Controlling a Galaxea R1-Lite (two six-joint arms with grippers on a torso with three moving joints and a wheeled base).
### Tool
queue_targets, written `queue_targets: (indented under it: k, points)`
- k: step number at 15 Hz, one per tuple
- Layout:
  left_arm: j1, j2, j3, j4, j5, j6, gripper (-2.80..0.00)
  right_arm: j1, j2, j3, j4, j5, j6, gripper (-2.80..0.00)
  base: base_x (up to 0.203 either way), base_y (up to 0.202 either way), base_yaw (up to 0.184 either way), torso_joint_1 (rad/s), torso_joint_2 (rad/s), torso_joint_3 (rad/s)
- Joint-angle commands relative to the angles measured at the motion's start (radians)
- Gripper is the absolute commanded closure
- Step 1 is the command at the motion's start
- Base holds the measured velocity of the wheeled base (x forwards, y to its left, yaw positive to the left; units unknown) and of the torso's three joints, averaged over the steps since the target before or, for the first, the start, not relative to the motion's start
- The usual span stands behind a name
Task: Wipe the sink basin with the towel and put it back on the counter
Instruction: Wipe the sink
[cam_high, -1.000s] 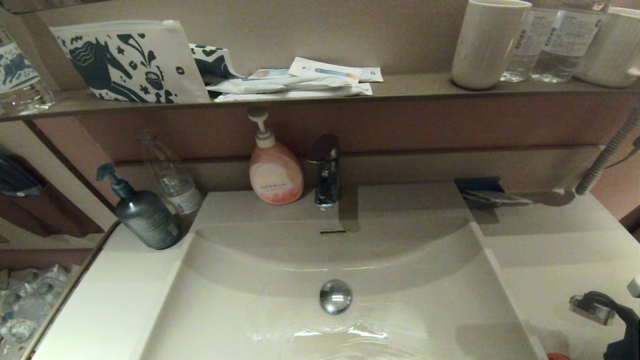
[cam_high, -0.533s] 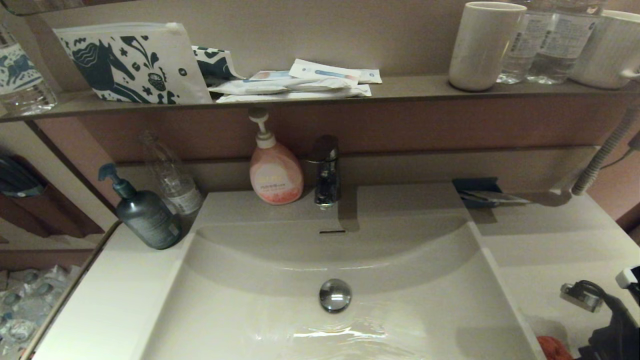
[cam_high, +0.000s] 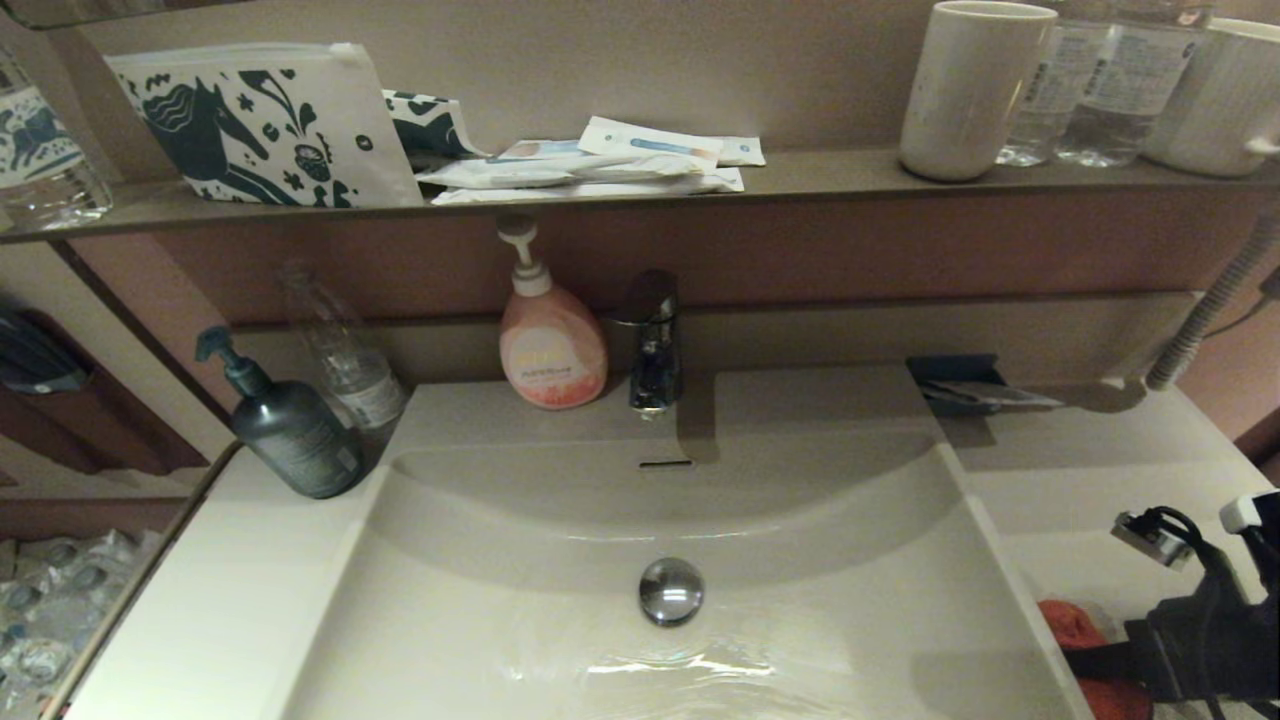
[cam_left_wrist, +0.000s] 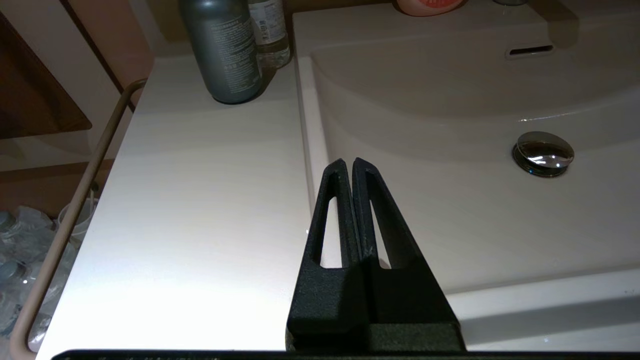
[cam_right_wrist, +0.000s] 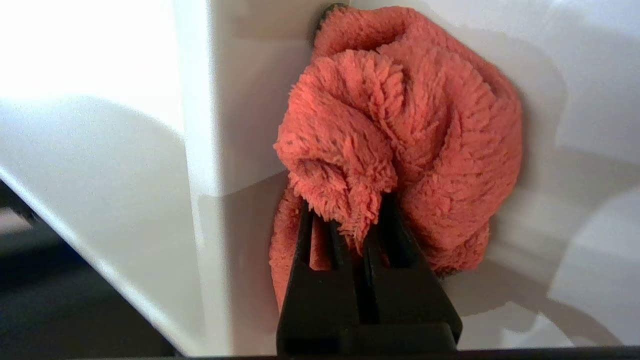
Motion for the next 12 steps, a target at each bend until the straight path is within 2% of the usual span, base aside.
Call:
queue_targets:
  k: [1, 3, 7, 9, 12]
  points:
    - [0.000, 0.001, 0.000, -0.001, 0.000, 0.000, 0.00, 0.000, 0.012, -0.011, -0.042, 0.022, 0.049, 0.00, 0.000, 0.000, 0.000, 0.000, 0.00, 0.000]
    - [0.000, 0.001, 0.000, -0.001, 0.000, 0.000, 0.00, 0.001, 0.021, -0.020, -0.188, 0.034, 0.184, 0.00, 0.000, 0.000, 0.000, 0.000, 0.00, 0.000]
    - [0.000, 0.001, 0.000, -0.001, 0.000, 0.000, 0.00, 0.002, 0.081, -0.021, -0.585, 0.031, 0.492, 0.00, 0.000, 0.000, 0.000, 0.000, 0.00, 0.000]
    - [0.000, 0.001, 0.000, -0.001, 0.000, 0.000, 0.00, 0.002, 0.112, -0.028, -0.693, -0.005, 0.565, 0.00, 0.000, 0.000, 0.000, 0.000, 0.00, 0.000]
    - [0.000, 0.001, 0.000, -0.001, 0.000, 0.000, 0.00, -0.002, 0.116, -0.086, -0.703, -0.092, 0.604, 0.00, 0.000, 0.000, 0.000, 0.000, 0.00, 0.000]
